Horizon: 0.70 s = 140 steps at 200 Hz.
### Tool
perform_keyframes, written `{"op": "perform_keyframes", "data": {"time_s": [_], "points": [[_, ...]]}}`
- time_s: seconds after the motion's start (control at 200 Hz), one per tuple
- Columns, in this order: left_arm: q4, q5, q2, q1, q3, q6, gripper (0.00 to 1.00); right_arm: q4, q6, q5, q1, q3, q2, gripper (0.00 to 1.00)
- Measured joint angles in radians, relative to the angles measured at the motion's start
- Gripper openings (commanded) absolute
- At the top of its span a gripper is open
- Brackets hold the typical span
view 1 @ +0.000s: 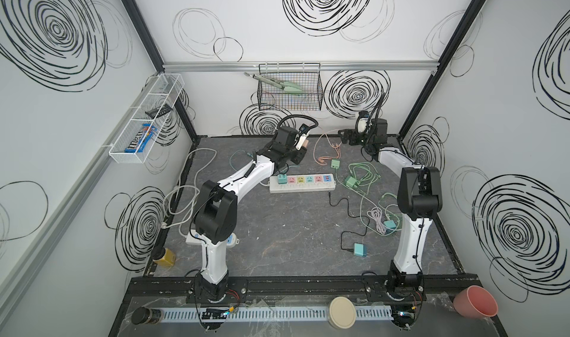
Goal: Insert plugs into power strip
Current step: Place the power cord at the top-center of the table, then pass the plug.
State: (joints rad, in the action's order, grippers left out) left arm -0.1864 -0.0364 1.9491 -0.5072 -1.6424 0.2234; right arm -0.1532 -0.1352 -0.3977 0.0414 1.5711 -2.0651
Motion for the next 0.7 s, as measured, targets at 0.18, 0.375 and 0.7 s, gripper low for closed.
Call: {"op": "perform_keyframes", "data": {"time_s": [0.18,0.375,0.7], "points": [[-0.037,-0.027,0.023,0.003,-0.050,0.090,0.00,0.098,-0.038,0.013,-0.019,-0.124,0.170,0.97],[-0.051,-0.028,0.029,0.019,-0.056,0.106,0.00,0.048,-0.126,0.053,-0.065,-0.314,0.372,0.97],[-0.069,0.031,0.098,0.090,-0.166,0.051,0.00,-0.008,-0.151,-0.216,-0.230,-0.354,0.300,1.00]]}}
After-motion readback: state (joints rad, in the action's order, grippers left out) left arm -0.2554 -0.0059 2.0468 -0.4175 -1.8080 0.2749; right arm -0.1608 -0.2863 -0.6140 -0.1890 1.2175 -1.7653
